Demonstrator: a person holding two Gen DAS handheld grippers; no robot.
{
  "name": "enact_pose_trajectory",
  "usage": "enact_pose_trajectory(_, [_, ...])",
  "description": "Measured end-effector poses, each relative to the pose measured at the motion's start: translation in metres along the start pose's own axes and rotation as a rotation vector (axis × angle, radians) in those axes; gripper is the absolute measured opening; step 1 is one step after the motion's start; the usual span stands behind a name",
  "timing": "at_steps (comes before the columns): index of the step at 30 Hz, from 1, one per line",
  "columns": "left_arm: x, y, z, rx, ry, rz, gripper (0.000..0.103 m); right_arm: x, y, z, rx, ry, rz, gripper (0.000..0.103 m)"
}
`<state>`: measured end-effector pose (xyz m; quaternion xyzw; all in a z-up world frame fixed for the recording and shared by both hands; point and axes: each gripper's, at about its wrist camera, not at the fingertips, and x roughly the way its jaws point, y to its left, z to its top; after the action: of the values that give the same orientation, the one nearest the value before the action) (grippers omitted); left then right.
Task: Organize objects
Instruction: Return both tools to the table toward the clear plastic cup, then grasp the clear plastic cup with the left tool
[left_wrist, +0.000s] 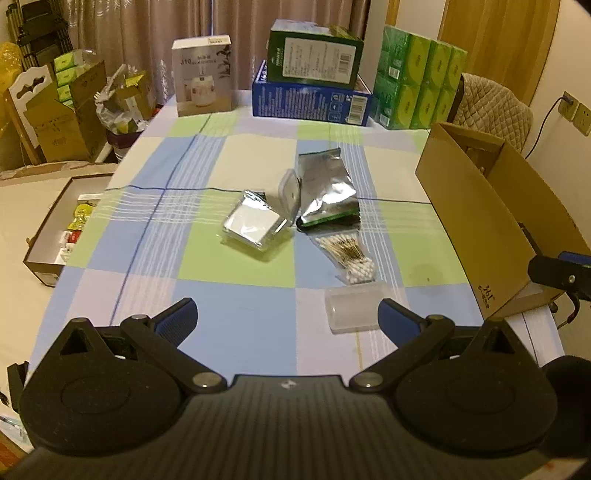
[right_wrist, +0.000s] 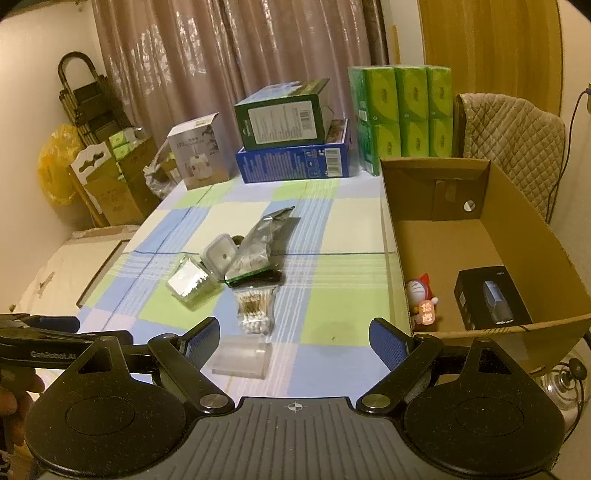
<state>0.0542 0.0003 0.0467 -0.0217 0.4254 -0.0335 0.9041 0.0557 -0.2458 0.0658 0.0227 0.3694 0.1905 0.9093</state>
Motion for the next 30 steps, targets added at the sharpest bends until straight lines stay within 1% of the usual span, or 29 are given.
enact_pose_trajectory(9, [0.033, -0.017, -0.005, -0.007, 0.034, -0.034, 0.102, 0.02, -0.004, 0.001, -0.017, 0.013, 0.011, 0.084])
enact_pose_trajectory(12, [0.044, -0.022, -0.007, -0.01, 0.045, -0.038, 0.102, 0.031, -0.005, 0.002, -0.019, 0.027, 0.019, 0.082])
enact_pose_trajectory(14, [0.052, -0.025, -0.009, -0.006, 0.052, -0.039, 0.102, 0.038, -0.005, 0.002, -0.02, 0.034, 0.027, 0.078])
enact_pose_trajectory(17, [0.063, -0.03, -0.011, -0.012, 0.062, -0.049, 0.102, 0.046, -0.007, 0.004, -0.022, 0.038, 0.031, 0.075])
enact_pose_trajectory(24, [0.093, -0.043, -0.012, -0.04, 0.072, -0.082, 0.102, 0.062, -0.018, 0.012, -0.012, 0.047, 0.03, 0.075])
enact_pose_trajectory(30, [0.122, -0.054, -0.017, -0.062, 0.098, -0.101, 0.102, 0.072, -0.029, 0.017, 0.009, 0.066, 0.041, 0.075])
